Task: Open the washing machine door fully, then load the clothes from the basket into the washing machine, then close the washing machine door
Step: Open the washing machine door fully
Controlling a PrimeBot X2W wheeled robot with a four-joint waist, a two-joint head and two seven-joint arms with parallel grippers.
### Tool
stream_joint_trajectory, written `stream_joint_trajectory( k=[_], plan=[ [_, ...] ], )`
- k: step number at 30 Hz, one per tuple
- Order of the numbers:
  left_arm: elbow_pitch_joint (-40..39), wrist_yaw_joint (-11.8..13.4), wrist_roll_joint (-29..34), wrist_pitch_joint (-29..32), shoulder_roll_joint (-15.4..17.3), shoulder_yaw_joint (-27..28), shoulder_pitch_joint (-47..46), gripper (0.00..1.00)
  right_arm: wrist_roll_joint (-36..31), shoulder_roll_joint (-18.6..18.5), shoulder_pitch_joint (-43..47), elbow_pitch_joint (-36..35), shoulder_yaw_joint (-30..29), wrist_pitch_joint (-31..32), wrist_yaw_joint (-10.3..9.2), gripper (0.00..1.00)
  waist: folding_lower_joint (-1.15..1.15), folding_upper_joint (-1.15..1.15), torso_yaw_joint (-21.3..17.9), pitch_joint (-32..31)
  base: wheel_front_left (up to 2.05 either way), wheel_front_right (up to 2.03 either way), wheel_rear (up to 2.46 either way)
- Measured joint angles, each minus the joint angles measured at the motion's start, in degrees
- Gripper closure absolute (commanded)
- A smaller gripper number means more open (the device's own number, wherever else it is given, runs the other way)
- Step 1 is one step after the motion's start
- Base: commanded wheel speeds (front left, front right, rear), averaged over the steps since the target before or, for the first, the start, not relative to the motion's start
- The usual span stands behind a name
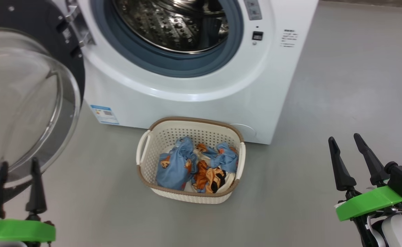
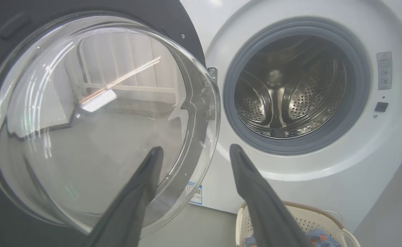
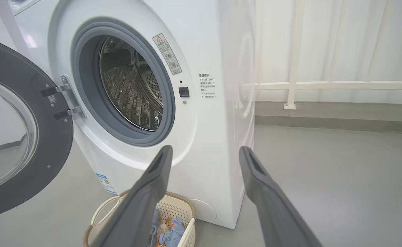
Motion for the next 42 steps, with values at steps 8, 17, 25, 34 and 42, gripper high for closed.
stream_joint_trajectory(
  k=[8,17,25,34,42],
  plan=[
    [-1.20,0.00,-1.43,0.00,-0.35,-3.08,0.15,0.00,0.00,0.35,0.01,-0.35,-0.81,0.00,0.00,0.00,0.00,0.00,-4.05,0.56,0.00,0.00,0.00],
    [-3.19,0.00,-2.26,0.00,-0.69,-5.53,1.07,0.00,0.00,1.01,0.01,-0.41,-1.38,0.00,0.00,0.00,0.00,0.00,-8.91,1.37,0.00,0.00,0.00],
    [-3.56,0.00,-4.03,0.00,-0.32,-9.88,1.08,0.00,0.00,1.56,0.00,-0.58,-1.70,0.00,0.00,0.00,0.00,0.00,-12.29,2.18,0.00,0.00,0.00],
    [-3.97,0.00,-5.20,0.00,0.20,-11.83,1.08,0.00,-0.01,1.82,0.00,-0.62,-1.76,0.00,0.00,0.00,0.00,0.00,-13.80,2.51,0.00,0.00,0.00],
    [-4.19,0.00,-5.58,0.00,0.22,-12.11,1.21,0.00,-0.01,1.97,0.00,-0.59,-1.75,0.00,0.00,0.00,0.00,0.00,-13.87,2.37,0.00,0.00,0.00]
  ],
)
